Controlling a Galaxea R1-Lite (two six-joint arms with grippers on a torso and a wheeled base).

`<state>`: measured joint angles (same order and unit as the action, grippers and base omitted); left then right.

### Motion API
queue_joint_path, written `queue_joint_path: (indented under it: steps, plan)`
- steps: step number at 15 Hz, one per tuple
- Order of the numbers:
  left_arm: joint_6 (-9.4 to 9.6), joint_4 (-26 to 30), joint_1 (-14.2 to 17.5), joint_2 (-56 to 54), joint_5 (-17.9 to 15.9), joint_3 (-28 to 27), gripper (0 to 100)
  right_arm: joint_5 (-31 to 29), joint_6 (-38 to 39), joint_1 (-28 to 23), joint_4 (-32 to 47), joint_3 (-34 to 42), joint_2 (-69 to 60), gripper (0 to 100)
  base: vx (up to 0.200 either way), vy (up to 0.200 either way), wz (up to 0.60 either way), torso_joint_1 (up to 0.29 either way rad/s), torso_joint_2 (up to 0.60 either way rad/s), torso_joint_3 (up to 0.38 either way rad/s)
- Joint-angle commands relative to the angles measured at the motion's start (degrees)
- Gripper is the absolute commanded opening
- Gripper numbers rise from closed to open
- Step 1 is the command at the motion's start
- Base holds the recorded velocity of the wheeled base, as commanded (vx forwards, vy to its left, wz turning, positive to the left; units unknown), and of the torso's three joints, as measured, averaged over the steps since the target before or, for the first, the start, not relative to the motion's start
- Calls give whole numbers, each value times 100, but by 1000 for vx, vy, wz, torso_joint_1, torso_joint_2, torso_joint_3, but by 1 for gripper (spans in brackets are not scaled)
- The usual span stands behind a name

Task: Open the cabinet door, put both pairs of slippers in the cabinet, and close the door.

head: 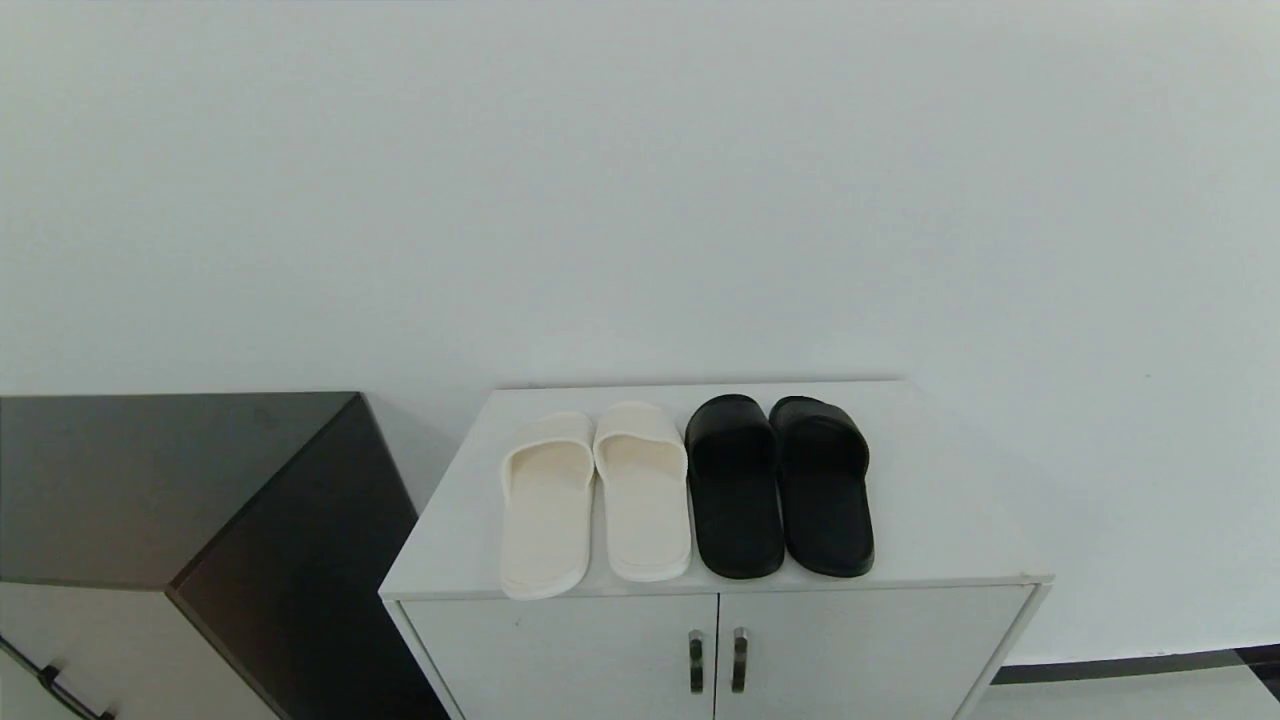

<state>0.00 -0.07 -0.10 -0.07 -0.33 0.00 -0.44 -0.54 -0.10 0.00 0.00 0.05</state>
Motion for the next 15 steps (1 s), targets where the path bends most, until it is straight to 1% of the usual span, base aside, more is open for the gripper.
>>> queue_joint_path:
  steps: [1, 4, 5, 6, 7, 8, 9, 10, 11, 12, 13, 14, 15]
  plan:
    - [0, -1, 1, 7, -11, 0, 0, 61, 1, 1, -9, 0, 4, 100, 0, 0, 0, 0, 0, 0]
    - [0, -1, 1, 7, -11, 0, 0, 97, 45, 1, -105, -44, 4, 100, 0, 0, 0, 0, 0, 0]
    - [0, -1, 1, 7, -11, 0, 0, 97, 572, 45, -352, -861, 285, 100, 0, 0, 0, 0, 0, 0]
    - [0, -1, 1, 7, -20, 0, 0, 88, 968, 54, -255, -1547, 769, 100, 0, 0, 0, 0, 0, 0]
    - [-9, -1, 1, 7, -11, 0, 0, 149, 396, 62, 35, -1784, 1489, 100, 0, 0, 0, 0, 0, 0]
    - [-18, -1, 1, 7, -11, 0, 0, 237, 18, 142, 44, -1608, 2043, 100, 0, 0, 0, 0, 0, 0]
    - [-26, -1, 1, 7, -11, 0, 0, 527, 1, 300, -70, -1494, 2518, 100, 0, 0, 0, 0, 0, 0]
    - [-26, -1, 1, 7, -11, 0, 0, 721, 45, 449, -369, -1582, 3063, 100, 0, 0, 0, 0, 0, 0]
    - [-26, -1, 1, 7, -11, 0, 0, 729, 238, 520, -791, -1775, 3625, 100, 0, 0, 0, 0, 0, 0]
    - [-26, -1, 1, 7, -11, 0, 0, 729, 440, 730, -1213, -2039, 4188, 100, 0, 0, 0, 0, 0, 0]
    - [-26, -1, 1, 7, -11, 0, 0, 685, 607, 1152, -1441, -2417, 4785, 100, 0, 0, 0, 0, 0, 0]
    - [-35, -1, 1, 7, -11, 0, 0, 527, 827, 1565, -1450, -2821, 5207, 100, 0, 0, 0, 0, 0, 0]
    - [-35, -1, 1, 7, -2, 0, 0, -527, 1073, 2761, -1485, -3410, 6068, 100, 0, 0, 0, 0, 0, 0]
